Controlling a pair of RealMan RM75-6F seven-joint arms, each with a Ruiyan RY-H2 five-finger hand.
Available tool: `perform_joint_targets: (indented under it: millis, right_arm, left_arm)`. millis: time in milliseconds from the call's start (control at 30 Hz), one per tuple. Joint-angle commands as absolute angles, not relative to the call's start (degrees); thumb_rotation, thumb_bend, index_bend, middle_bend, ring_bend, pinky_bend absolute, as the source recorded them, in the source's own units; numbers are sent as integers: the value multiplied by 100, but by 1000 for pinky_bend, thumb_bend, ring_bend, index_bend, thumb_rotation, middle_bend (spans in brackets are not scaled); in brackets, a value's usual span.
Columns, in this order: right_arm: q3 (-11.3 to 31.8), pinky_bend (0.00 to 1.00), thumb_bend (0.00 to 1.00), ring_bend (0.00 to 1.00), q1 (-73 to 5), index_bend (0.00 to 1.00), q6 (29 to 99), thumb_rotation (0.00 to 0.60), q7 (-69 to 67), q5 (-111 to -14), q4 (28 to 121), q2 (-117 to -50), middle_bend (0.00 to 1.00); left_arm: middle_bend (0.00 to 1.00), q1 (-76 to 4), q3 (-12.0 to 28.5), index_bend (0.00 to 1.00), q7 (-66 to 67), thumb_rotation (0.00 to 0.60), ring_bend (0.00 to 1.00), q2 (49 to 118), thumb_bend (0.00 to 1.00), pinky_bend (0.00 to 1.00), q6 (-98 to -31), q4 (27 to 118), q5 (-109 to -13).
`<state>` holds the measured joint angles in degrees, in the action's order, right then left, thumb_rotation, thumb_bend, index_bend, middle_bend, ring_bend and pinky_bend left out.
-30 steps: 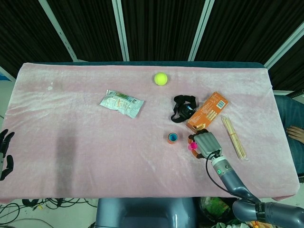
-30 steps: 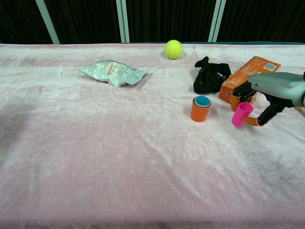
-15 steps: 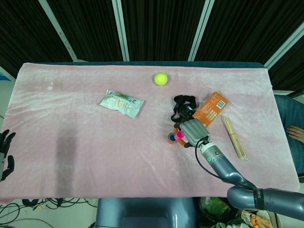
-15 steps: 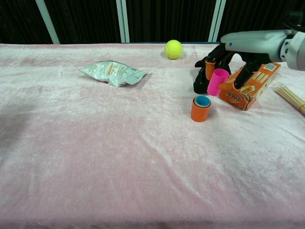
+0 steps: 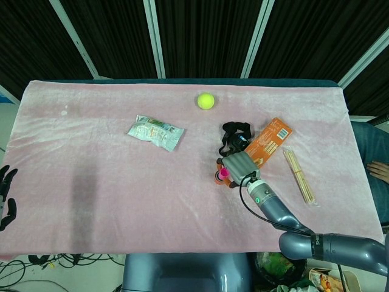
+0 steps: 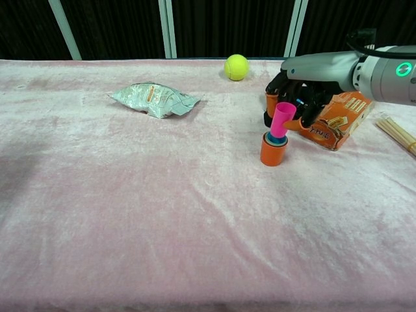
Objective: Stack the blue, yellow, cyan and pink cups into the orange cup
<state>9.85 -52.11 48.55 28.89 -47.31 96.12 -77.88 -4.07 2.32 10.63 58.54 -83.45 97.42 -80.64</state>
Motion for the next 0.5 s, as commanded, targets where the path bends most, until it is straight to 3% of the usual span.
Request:
perform_joint_targets:
  millis: [33, 500]
  right_arm:
    - [950, 215, 384, 285, -5216, 571, 4866, 600, 2866, -4719, 9589, -7804, 478]
    - [853, 216, 385, 284, -5217, 571, 4925, 600, 2665, -4830, 9373, -7957, 471]
  left_arm:
    - [7, -406, 232, 36, 1064, 600, 0, 5853, 705, 31, -8348, 9743, -8064]
    - [7, -404, 232, 36, 1089, 600, 0, 5863, 705, 31, -8350, 9742, -8056]
